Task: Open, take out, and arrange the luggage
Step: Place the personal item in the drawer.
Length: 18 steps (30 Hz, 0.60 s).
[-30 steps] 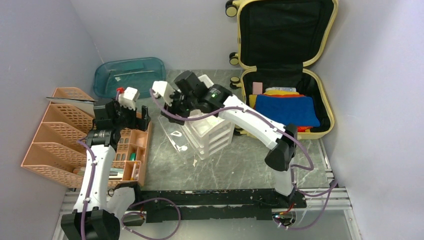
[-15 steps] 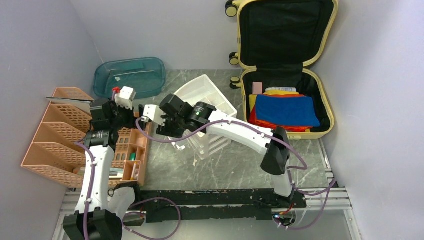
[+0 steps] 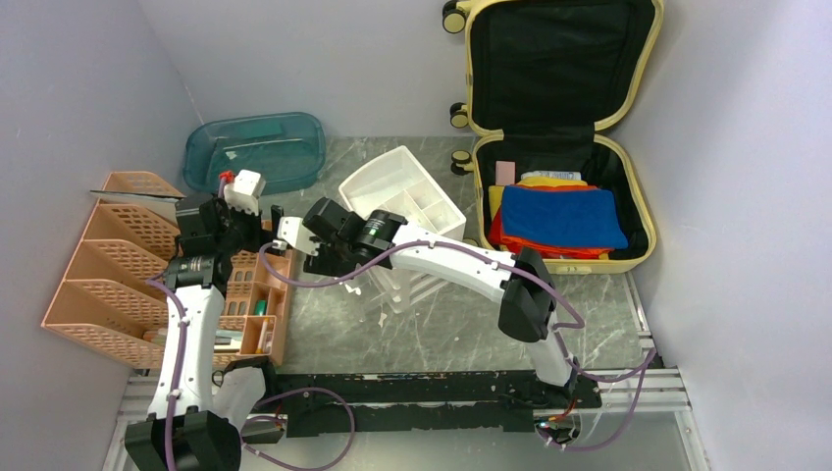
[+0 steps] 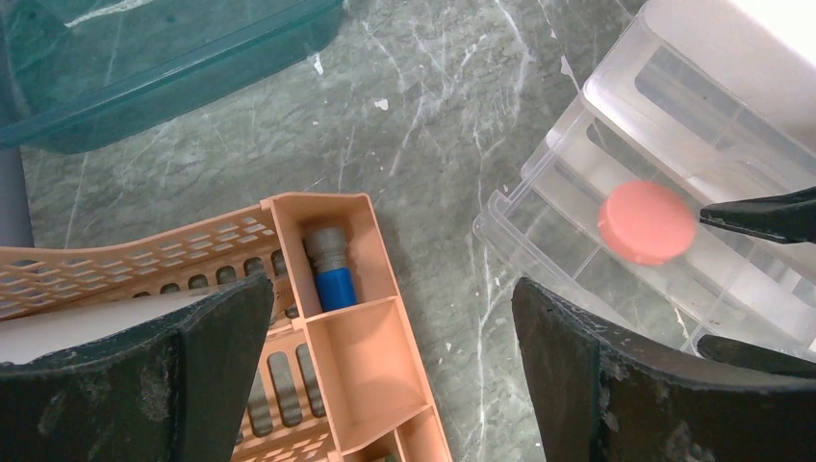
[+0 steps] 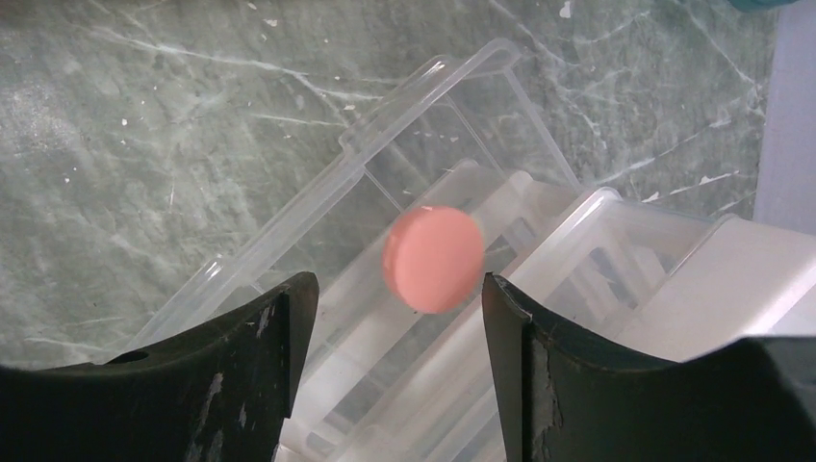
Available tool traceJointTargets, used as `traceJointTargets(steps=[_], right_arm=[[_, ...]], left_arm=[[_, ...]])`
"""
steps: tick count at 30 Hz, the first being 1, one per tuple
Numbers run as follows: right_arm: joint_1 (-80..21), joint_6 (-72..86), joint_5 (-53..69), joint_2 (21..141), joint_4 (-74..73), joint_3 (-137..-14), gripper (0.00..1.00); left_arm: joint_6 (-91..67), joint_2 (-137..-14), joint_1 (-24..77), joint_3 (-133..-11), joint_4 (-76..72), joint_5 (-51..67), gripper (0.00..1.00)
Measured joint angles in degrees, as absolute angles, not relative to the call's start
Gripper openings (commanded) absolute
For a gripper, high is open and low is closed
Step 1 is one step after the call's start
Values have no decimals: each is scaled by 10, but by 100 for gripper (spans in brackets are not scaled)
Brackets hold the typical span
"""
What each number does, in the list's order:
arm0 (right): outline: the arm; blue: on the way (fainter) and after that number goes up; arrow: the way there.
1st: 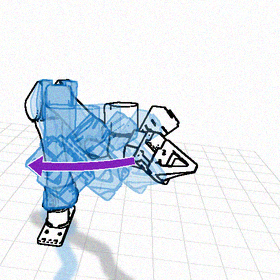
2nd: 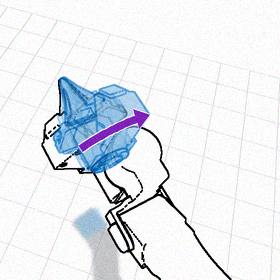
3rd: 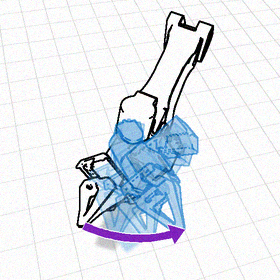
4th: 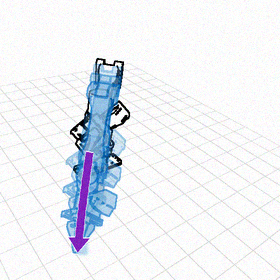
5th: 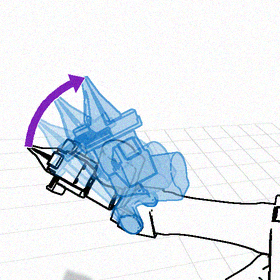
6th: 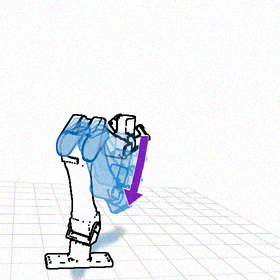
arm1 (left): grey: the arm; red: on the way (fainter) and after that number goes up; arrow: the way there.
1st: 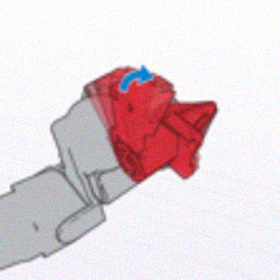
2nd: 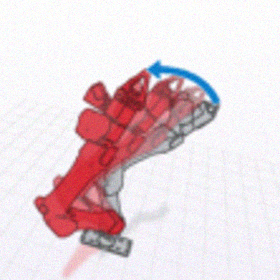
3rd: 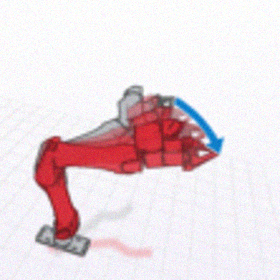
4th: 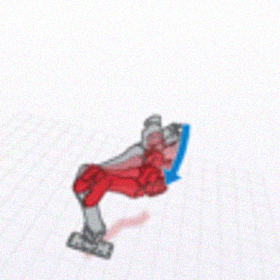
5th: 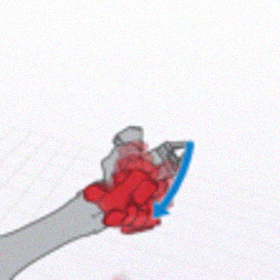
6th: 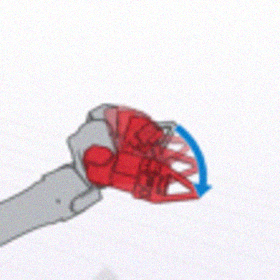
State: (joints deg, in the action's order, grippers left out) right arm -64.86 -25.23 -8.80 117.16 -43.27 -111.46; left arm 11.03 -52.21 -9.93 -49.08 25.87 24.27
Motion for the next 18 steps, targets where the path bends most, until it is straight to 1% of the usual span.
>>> traceJointTargets(steps=[4, 6, 10, 13, 15, 18], right_arm=[[-649, -253, -83, 1172, -442, -1122, 73], [-648, -253, -73, 1173, -459, -1139, 77], [-645, -252, -50, 1172, -477, -1199, 82], [-635, -241, -26, 1170, -501, -1282, 87], [-618, -230, -13, 1153, -501, -1325, 90], [-562, -213, 1, 1108, -494, -1348, 97]], left_arm=[[110, -522, -99, -491, 259, 244, 100], [110, -522, -99, -491, 259, 246, 100], [110, -522, -99, -491, 259, 248, 100], [110, -522, -99, -491, 259, 248, 100], [111, -522, -99, -489, 258, 251, 100], [111, -522, -99, -486, 258, 255, 100]])
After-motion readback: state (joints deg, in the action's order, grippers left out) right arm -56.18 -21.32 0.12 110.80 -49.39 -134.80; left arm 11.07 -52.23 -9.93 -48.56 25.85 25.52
